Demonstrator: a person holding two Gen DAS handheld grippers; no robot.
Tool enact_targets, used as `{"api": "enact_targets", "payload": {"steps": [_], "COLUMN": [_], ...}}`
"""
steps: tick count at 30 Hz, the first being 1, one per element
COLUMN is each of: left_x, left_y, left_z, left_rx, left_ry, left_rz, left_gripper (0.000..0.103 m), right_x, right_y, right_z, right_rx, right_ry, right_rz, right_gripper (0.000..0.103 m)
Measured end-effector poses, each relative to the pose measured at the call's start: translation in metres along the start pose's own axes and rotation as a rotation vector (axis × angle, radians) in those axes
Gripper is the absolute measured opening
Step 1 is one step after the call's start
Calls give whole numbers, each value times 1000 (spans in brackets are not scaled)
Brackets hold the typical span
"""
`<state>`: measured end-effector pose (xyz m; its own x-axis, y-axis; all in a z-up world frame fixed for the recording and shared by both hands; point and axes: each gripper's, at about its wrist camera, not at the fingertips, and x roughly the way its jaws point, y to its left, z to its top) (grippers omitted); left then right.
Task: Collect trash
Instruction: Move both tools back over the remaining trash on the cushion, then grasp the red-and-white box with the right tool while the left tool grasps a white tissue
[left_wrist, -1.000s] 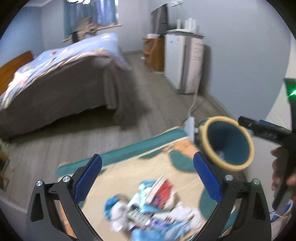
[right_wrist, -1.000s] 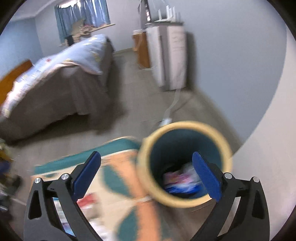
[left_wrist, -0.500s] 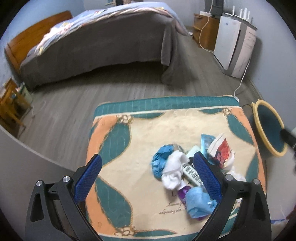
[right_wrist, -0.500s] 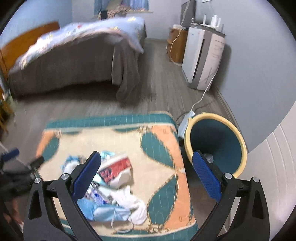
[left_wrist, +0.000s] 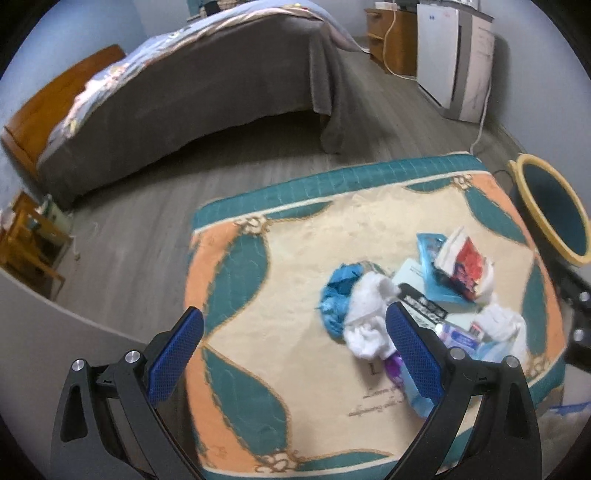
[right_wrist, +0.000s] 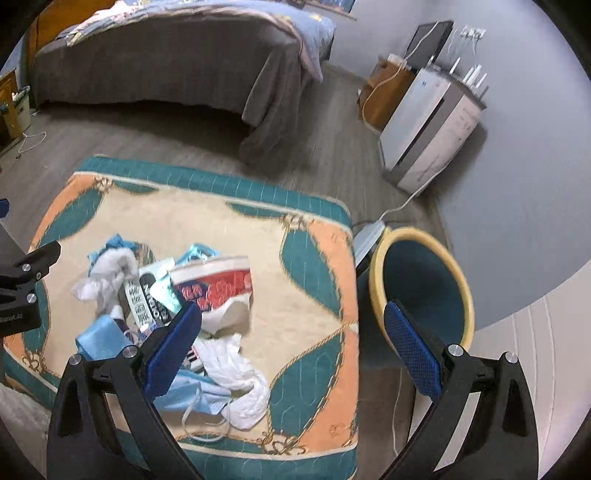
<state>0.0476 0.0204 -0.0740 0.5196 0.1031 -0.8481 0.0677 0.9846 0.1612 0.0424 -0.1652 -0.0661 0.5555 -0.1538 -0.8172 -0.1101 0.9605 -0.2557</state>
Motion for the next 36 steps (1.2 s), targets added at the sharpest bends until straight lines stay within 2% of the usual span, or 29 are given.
{"api": "enact_targets", "payload": {"steps": [4,8,14,19,23,26,29,33,34,36], "left_x": [3,5,13,24,34,44,57,70,73,81], "left_y": [-1,2,2,-3,-10,-13,-19,-31,-33,-39], "left_z": [1,1,0,-1,-3,-3,-5,-7,-8,-10], "left_rx": [-13,-49,-37,-12,41,54,74,115,123,148], "left_ry": [19,34,44,57,77,98,131,144,151,180], "left_rz": [-40,-95,-101,-133,-145,-171,-183,-190,-194,-204], "left_gripper": [98,98,98,96,94,81,75,74,67,42], "right_x": [7,14,26,42,57,66,78,86,87,89], "right_y": [-12,-16,-16,-26,-13,-8,-12,-33,-38,-47], "right_z": [-6,-7,-12,-9,-7,-6,-7,-8,-9,-10], "right_rx": [81,147,182,264,200,190,210,300,326,365], "right_ry": [52,92,116,132,160,176,204,211,214,219], "right_rz": [139,193,197,245,246,265,256,261,269,277], "right_gripper": [97,97,97,96,89,82,78,78,78,78]}}
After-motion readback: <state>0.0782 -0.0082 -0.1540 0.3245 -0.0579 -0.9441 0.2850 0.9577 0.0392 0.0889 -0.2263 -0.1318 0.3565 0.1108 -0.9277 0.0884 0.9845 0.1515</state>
